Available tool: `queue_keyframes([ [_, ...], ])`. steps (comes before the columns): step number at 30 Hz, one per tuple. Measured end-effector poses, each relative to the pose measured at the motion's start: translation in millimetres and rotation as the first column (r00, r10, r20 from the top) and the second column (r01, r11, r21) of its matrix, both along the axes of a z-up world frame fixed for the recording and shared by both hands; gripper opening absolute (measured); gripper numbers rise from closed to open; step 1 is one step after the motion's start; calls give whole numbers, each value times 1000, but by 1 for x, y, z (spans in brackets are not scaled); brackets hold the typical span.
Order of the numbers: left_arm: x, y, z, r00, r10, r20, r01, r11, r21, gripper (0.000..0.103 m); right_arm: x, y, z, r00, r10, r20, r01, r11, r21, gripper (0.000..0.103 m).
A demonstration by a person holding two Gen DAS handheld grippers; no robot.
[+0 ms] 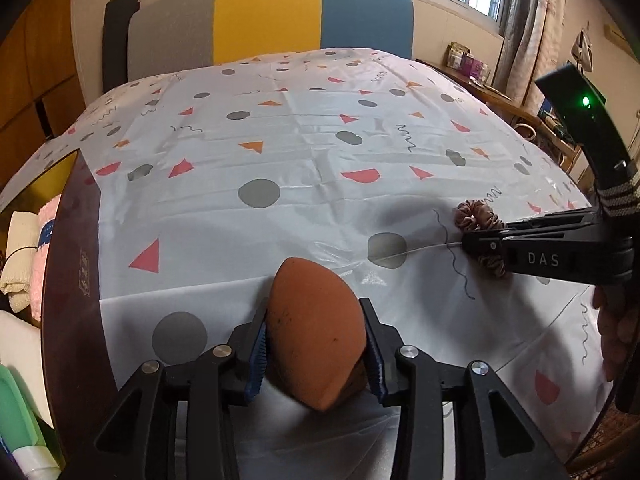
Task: Organize soft objects
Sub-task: 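Carry the brown makeup sponge into the gold tray and open the left gripper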
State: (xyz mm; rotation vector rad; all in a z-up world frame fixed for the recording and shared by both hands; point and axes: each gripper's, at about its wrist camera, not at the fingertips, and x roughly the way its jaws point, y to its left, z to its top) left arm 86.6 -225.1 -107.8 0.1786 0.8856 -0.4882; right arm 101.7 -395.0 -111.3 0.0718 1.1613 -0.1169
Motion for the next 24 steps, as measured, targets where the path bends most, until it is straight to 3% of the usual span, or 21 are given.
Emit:
queue_keyframes([
  [4, -4, -4, -1, 999, -20, 28, 19, 1000, 25, 44, -1, 6, 0, 1000, 18, 2, -18, 999, -33, 20],
  [9, -3, -3, 9, 999, -37, 6, 37, 999, 4, 34, -1, 10, 1, 1000, 20, 6, -20, 999, -35, 20],
  [15, -25, 8, 50, 995, -40, 89, 45, 998, -46, 34, -4, 11, 1, 1000, 26, 14, -25, 999, -42, 20],
  [24, -45, 45, 100, 990, 10, 143, 5, 995, -103, 35, -8, 18, 2, 999, 49, 23, -47, 996, -80, 20],
])
